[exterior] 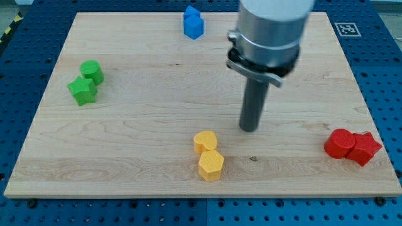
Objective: Nudge yellow hexagon a bit left
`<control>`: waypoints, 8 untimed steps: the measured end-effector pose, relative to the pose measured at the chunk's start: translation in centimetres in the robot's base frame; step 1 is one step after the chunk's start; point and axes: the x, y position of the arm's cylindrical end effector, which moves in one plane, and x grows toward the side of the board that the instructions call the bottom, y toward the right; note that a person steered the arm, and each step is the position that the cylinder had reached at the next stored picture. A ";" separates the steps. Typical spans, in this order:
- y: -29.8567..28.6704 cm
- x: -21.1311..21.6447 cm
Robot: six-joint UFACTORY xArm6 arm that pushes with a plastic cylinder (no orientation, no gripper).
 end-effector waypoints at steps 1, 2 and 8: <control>0.0 0.1; 0.3 3.9; -4.4 9.7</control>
